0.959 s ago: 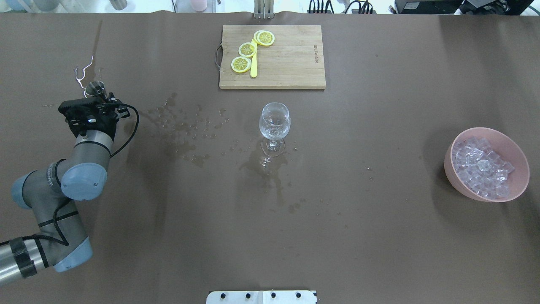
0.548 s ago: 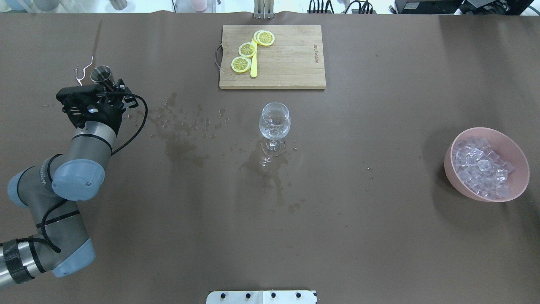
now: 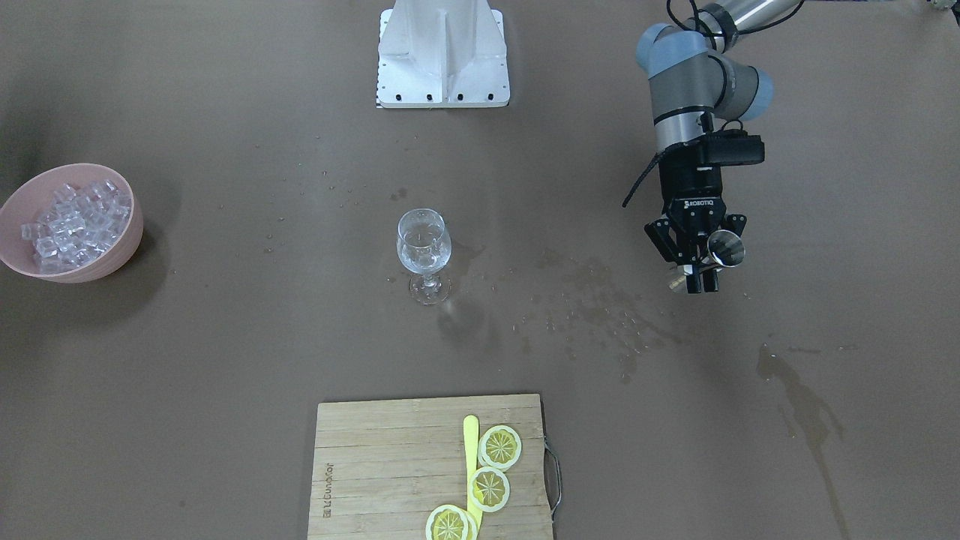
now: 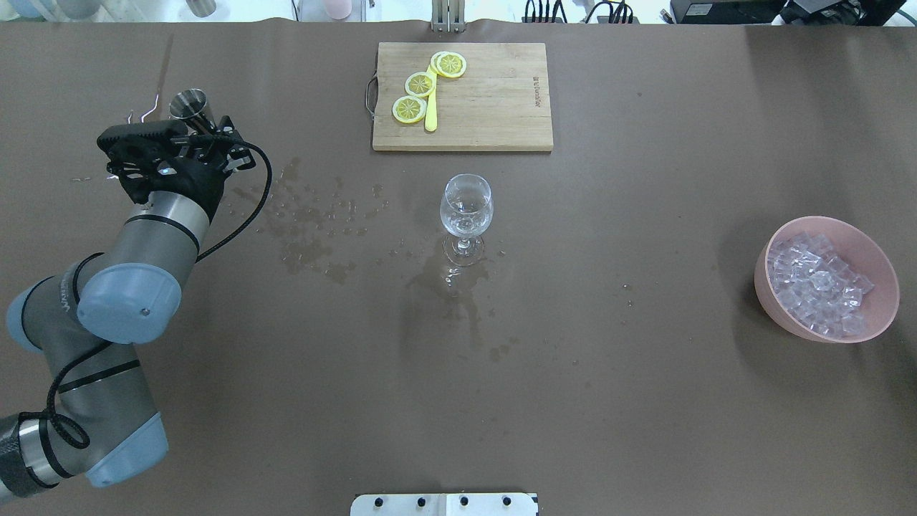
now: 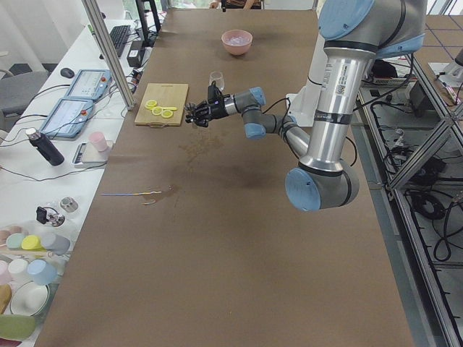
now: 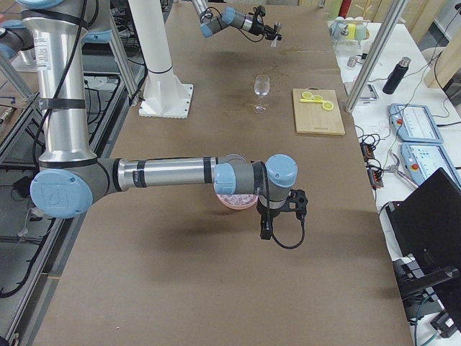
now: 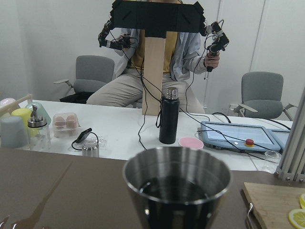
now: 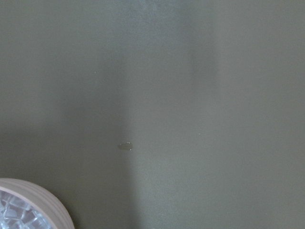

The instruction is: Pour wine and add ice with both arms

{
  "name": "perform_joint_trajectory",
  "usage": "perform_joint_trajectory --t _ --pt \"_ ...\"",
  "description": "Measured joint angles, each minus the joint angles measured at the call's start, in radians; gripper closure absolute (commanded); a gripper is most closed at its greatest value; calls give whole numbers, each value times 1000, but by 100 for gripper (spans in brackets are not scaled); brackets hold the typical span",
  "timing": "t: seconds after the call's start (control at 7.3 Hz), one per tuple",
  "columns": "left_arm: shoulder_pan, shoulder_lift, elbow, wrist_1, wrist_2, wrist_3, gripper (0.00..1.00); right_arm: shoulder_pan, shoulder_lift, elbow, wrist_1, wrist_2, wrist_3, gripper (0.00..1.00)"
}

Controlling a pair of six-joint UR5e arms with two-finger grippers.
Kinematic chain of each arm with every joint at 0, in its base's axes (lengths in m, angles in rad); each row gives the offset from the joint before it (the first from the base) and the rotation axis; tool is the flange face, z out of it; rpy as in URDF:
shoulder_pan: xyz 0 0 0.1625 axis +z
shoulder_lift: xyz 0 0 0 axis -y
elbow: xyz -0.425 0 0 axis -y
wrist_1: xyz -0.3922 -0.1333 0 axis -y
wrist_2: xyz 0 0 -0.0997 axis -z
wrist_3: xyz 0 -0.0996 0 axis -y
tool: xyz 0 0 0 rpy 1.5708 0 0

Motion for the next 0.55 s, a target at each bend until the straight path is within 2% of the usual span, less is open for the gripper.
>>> perform_joint_trajectory --t 0.27,0.55 --pt "4 -9 -37 22 -43 7 100 -1 0 -6 0 1 0 0" --pt "9 -23 -98 84 -131 133 100 -1 0 -8 -1 1 0 0"
